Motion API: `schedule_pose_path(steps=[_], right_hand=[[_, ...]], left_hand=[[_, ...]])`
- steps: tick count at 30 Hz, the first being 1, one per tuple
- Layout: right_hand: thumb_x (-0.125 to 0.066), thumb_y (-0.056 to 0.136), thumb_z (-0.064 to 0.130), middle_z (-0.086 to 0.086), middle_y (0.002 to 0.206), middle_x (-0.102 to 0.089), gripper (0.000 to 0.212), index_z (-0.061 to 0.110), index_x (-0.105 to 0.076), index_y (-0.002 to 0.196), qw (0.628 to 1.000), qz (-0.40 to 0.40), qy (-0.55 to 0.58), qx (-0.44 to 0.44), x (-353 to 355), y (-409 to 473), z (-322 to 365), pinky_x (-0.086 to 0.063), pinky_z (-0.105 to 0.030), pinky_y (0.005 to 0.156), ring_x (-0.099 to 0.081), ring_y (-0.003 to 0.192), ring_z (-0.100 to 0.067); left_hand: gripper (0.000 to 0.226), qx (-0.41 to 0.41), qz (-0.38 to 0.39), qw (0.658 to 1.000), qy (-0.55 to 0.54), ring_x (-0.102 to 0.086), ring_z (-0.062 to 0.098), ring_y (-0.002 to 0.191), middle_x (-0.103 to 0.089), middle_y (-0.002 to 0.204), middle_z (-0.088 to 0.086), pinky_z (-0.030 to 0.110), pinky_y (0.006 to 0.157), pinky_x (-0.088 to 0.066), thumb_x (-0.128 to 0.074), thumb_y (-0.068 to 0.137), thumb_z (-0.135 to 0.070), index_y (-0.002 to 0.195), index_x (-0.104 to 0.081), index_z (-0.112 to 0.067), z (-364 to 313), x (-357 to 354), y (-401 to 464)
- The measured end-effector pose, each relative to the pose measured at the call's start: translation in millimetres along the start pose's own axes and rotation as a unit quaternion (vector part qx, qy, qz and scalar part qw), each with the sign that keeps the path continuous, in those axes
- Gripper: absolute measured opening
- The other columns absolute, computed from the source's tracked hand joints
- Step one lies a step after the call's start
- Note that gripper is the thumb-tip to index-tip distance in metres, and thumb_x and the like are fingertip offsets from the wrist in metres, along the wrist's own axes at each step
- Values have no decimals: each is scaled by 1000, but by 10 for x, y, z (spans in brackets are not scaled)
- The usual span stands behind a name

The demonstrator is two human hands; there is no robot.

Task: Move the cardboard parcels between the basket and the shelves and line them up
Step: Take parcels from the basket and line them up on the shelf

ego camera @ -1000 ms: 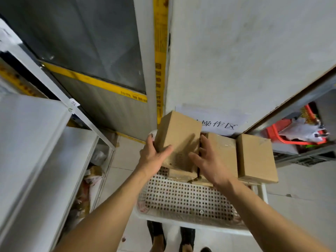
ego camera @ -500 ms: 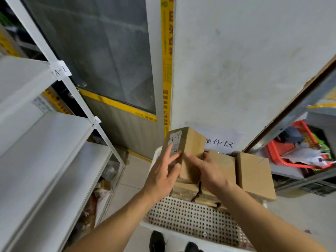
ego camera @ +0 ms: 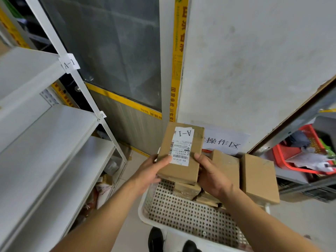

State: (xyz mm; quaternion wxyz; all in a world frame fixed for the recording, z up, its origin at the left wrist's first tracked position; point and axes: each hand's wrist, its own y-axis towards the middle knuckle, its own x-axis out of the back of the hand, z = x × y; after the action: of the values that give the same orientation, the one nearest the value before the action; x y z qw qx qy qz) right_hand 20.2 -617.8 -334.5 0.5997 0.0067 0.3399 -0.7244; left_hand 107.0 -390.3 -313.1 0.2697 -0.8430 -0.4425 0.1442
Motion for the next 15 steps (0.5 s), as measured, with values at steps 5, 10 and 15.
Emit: schedule_pose_path(steps=[5, 10, 15], right_hand=[[-90, 69, 63, -2, 158, -51, 123, 22, -25, 165, 992, -64, -107, 37, -32, 25, 173, -33, -56, 124, -52, 142, -26], [-82, 69, 76, 17, 164, -36, 107, 44, -35, 160, 913, -39, -387, 125, -206, 125, 725, -29, -39, 123, -34, 150, -10], [-86, 69, 71, 17, 148, -56, 96, 43, -48, 152, 828, 145, -540, -37, -668, 383, 865, -39, -36, 119, -52, 137, -9]], left_hand=[[79, -24, 4, 1000, -6, -68, 18, 118, -76, 121, -8, 41, 98, -57, -89, 70, -53, 139, -59, -31, -80, 330, 120], [66, -22, 79, 978, 193, -68, 13, 117, -77, 116, -13, 33, 100, -51, -93, 65, -53, 125, -70, -36, -341, 754, 187], [46, -15, 188, 955, 228, -74, 18, 110, -78, 118, 1, 28, 94, -57, -84, 84, -18, 127, -69, -26, -689, 939, 48]])
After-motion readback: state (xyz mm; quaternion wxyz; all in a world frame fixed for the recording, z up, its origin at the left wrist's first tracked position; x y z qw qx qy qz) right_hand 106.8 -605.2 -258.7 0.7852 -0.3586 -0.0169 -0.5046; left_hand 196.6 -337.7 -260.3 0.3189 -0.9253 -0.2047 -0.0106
